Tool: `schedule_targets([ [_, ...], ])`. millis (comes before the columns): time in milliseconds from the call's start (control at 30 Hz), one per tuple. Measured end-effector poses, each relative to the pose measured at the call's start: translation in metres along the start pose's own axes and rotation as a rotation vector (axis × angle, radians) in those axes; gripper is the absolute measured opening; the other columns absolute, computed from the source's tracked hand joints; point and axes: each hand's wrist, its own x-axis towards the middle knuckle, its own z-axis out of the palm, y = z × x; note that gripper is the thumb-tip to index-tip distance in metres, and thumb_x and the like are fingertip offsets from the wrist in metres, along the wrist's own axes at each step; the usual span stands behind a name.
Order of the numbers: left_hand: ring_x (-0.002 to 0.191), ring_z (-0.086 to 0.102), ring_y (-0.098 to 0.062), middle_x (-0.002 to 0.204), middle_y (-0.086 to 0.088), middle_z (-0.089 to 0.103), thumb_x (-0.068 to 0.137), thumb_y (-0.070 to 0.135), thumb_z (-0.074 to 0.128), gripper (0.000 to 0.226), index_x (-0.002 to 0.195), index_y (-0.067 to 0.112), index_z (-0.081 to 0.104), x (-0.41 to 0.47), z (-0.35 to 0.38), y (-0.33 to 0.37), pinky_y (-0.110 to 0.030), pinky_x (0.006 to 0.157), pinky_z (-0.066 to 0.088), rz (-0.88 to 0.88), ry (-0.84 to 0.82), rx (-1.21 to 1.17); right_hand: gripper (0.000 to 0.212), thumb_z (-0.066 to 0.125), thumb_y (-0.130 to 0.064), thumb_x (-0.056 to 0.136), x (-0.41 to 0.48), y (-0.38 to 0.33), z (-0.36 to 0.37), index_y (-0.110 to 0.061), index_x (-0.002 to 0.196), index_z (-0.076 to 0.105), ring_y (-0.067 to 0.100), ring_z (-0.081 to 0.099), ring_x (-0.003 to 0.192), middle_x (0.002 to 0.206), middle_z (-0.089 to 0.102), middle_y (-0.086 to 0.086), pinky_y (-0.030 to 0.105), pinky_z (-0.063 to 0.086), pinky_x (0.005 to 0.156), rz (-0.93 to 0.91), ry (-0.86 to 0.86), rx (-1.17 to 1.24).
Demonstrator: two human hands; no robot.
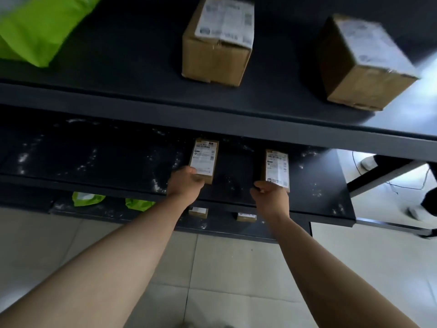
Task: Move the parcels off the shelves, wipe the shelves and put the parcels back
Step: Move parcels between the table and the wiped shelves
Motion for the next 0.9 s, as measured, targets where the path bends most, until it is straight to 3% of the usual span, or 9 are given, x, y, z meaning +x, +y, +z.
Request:
schedule_targets([
  [100,0.110,0.054,-0.027,0.127,-0.010,0.050,0.079,0.033,0.072,0.051,0.125,0.019,0.055,0.031,0.027,-0.007,-0.036,0.092,0.050,-0.028,0.009,0.075,0.033,0.062,-0.017,0.088,0.029,0.017,0.014,-0.019,0.120,0.066,-0.002,0.052,0.060,0.081,0.061,-0.009,0.005,0.038,0.051,-0.053,0.033,-0.030],
  [200,0.120,0.041,-0.030,0.132,-0.010,0.040,0.075,0.043,0.073,0.062,0.129,0.023,0.049,0.062,0.058,-0.013,-0.035,0.099,0.041,0.000,0.026,0.176,0.034,0.063,-0.019,0.088,0.062,0.034,0.024,-0.019,0.123,0.065,-0.002,0.051,0.056,0.086,0.066,-0.006,0.004,0.037,0.043,-0.075,0.064,-0.053],
  [267,0.123,0.035,-0.031,0.135,-0.011,0.035,0.073,0.048,0.073,0.068,0.131,0.026,0.045,0.075,0.074,-0.017,-0.036,0.102,0.036,0.018,0.062,0.240,0.036,0.063,-0.022,0.088,0.077,0.041,0.027,-0.020,0.124,0.063,0.007,0.062,0.070,0.102,0.069,-0.001,0.014,0.047,0.060,-0.097,0.086,-0.078],
  [300,0.125,0.034,-0.032,0.136,-0.012,0.033,0.072,0.050,0.073,0.070,0.132,0.028,0.043,0.080,0.081,-0.020,-0.038,0.105,0.034,0.017,0.079,0.256,0.038,0.063,-0.023,0.088,0.084,0.044,0.029,-0.020,0.125,0.062,0.015,0.065,0.088,0.114,0.065,0.001,0.021,0.050,0.073,-0.111,0.104,-0.107],
  [367,0.127,0.033,-0.035,0.138,-0.015,0.030,0.072,0.050,0.074,0.070,0.130,0.031,0.040,0.090,0.091,-0.023,-0.042,0.108,0.031,0.010,0.105,0.266,0.043,0.064,-0.027,0.087,0.100,0.051,0.031,-0.020,0.129,0.059,0.023,0.050,0.121,0.135,0.052,0.004,0.034,0.045,0.096,-0.133,0.145,-0.194],
  [467,0.121,0.038,-0.036,0.133,-0.016,0.035,0.073,0.044,0.076,0.063,0.121,0.031,0.037,0.101,0.099,-0.026,-0.043,0.106,0.031,0.000,0.163,0.235,0.059,0.066,-0.038,0.085,0.119,0.059,0.030,-0.024,0.139,0.047,0.027,0.023,0.139,0.150,0.032,0.012,0.042,0.028,0.113,-0.112,0.184,-0.309],
  [533,0.116,0.040,-0.035,0.130,-0.016,0.037,0.074,0.040,0.075,0.061,0.119,0.030,0.036,0.106,0.103,-0.028,-0.042,0.102,0.031,0.003,0.200,0.240,0.069,0.068,-0.044,0.082,0.130,0.064,0.030,-0.027,0.143,0.041,0.030,0.019,0.140,0.149,0.028,0.017,0.040,0.023,0.116,-0.091,0.185,-0.377],
  [667,0.113,0.042,-0.033,0.126,-0.014,0.039,0.071,0.040,0.075,0.062,0.118,0.030,0.035,0.109,0.108,-0.031,-0.041,0.095,0.033,0.023,0.240,0.274,0.068,0.072,-0.049,0.076,0.143,0.071,0.032,-0.037,0.135,0.042,0.034,0.036,0.125,0.131,0.038,0.016,0.044,0.034,0.107,-0.048,0.200,-0.458],
  [900,0.101,0.043,-0.026,0.119,-0.008,0.043,0.067,0.048,0.072,0.064,0.115,0.033,0.032,0.097,0.109,-0.026,-0.036,0.086,0.033,0.040,0.209,0.232,0.064,0.070,-0.034,0.079,0.145,0.074,0.039,-0.043,0.133,0.036,0.038,0.034,0.125,0.142,0.027,0.018,0.051,0.034,0.105,-0.005,0.183,-0.414],
])
